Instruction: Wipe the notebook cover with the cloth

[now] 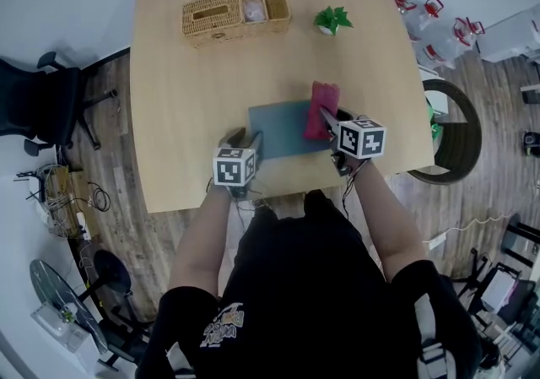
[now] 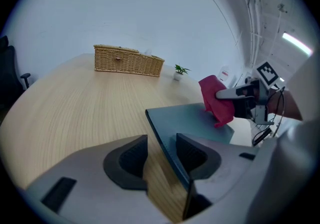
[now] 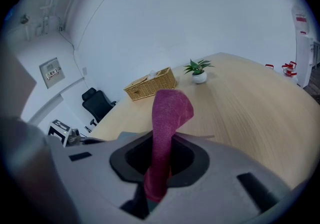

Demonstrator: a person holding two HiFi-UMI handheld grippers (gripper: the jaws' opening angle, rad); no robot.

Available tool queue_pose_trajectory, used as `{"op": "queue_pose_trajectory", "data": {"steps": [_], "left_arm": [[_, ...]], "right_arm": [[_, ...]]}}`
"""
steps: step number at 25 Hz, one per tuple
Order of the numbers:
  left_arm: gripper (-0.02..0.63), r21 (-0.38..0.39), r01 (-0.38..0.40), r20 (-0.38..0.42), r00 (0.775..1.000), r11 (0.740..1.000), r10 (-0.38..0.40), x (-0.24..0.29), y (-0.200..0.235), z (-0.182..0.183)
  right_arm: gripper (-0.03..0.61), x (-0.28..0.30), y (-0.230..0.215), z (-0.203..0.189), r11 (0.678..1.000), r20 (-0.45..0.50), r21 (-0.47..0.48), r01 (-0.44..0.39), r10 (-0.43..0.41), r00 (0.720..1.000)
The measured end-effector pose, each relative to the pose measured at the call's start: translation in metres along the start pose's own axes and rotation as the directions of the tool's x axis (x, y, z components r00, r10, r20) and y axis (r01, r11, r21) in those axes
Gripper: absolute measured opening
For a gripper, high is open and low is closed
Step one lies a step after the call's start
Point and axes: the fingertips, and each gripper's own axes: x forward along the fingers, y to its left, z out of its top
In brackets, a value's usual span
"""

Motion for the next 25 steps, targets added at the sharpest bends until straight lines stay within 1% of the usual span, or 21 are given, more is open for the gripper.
{"op": "queue_pose_trajectory", "data": {"steps": [6, 13, 20, 25], "left_arm": [[0.173, -0.003, 0.001, -0.004, 1.000, 1.000, -0.001, -0.001, 0.001, 0.001], [0.173, -0.005, 0.003, -0.006, 1.000, 1.000, -0.003, -0.001, 0.000, 0.000], [0.173, -0.010, 0.010, -0.006, 1.000, 1.000, -0.010, -0.001, 0.000, 0.000], [0.172, -0.012, 0.012, -0.011, 1.000, 1.000, -0.012, -0.002, 0.001, 0.000]], "right_arm": [[0.063, 0.015, 0.058, -0.009, 0.994, -0.008, 0.001, -0.108, 0.108, 0.994], [0.063, 0.034, 0.112, -0.031, 0.982, -0.067, -0.025, -0.187, 0.185, 0.980], [0.063, 0.056, 0.141, -0.059, 0.975, -0.144, -0.007, -0.222, 0.219, 0.965], [0.061, 0.065, 0.142, -0.075, 0.981, -0.189, 0.001, -0.195, 0.192, 0.963]]}}
